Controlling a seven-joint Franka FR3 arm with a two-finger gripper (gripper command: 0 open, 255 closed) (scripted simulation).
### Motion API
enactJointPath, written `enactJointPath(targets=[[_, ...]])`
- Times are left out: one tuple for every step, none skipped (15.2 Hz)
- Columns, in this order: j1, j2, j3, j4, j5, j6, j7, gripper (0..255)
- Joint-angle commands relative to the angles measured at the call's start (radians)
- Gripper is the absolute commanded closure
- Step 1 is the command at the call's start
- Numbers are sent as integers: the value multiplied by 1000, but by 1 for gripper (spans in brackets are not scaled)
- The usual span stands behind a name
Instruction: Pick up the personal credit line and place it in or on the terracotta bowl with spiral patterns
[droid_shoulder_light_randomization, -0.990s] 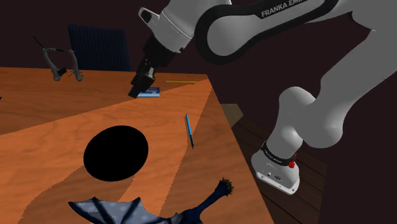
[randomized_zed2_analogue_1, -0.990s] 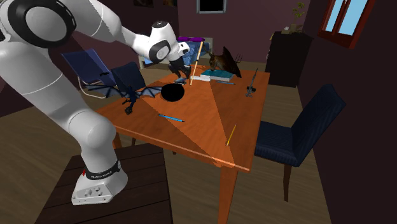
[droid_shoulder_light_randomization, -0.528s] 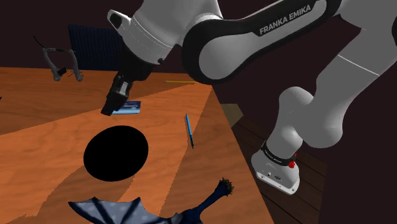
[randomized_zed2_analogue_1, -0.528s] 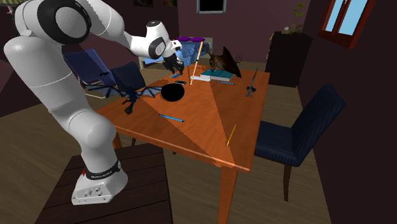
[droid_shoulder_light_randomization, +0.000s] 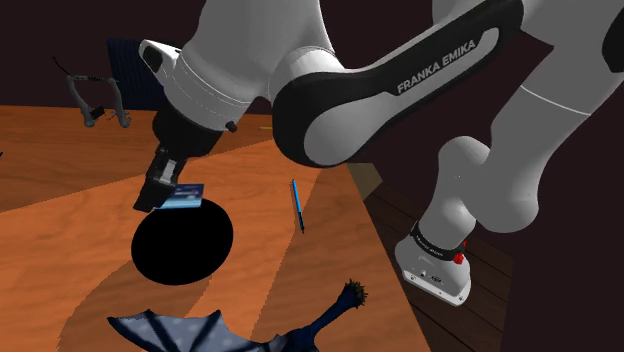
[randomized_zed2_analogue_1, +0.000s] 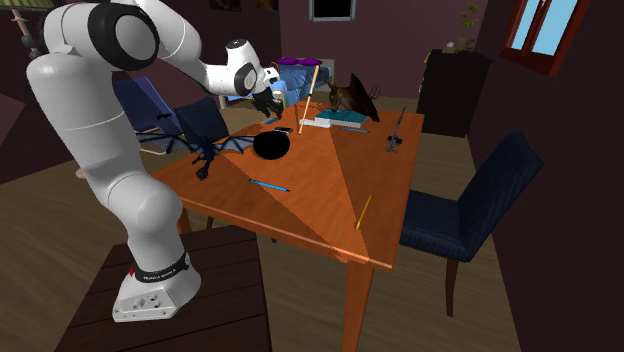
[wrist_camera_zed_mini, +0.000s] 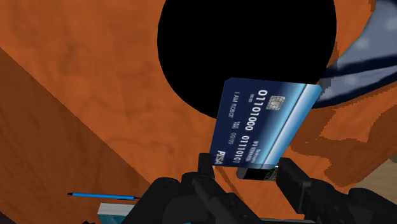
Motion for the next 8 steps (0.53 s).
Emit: enactJointPath(targets=[[-1,16,3,-13,-8,29,8,255],[-1,22,3,-21,-11,43,11,255],[-1,28,4,-28,-15,56,13,255],[-2,34,4,-35,-18,70,16,255],[-2,41,5,-42,-22,83,19,255],[-3,48,5,-49,-26,97,22,255],[-3,55,6,-55,-30,110,25,255],[-4,63,6,-62,-35,123,29,255]])
